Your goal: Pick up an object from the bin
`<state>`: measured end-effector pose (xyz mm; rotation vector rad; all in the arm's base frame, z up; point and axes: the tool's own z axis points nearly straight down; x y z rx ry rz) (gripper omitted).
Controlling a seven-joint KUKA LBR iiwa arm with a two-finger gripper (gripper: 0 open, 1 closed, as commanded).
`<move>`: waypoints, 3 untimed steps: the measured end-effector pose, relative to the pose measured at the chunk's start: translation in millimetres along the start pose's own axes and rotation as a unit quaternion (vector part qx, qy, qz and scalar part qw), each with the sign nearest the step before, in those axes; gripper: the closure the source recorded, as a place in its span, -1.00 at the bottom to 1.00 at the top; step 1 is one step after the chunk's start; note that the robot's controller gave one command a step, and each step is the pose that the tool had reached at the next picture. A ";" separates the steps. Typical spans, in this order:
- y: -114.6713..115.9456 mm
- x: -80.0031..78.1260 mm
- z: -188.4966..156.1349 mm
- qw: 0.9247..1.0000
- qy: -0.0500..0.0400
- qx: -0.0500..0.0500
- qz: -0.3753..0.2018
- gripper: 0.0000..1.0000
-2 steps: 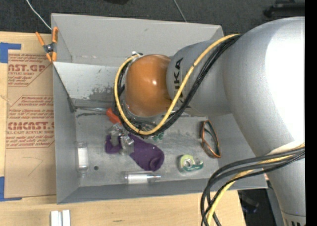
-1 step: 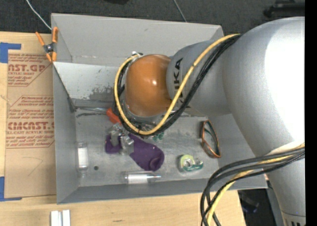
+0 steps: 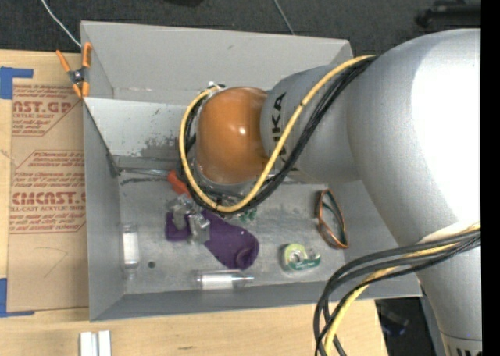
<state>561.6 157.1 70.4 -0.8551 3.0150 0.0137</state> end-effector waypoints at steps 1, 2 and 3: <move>0.0 0.0 0.0 1.000 0.000 0.000 0.000 1.00; 6.2 0.3 -59.2 1.000 -0.004 0.001 0.002 1.00; -49.1 16.0 -70.4 0.982 -0.002 0.001 -0.189 1.00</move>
Offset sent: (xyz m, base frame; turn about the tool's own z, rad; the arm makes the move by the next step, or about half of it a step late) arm -0.0056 0.0037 0.0567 0.0031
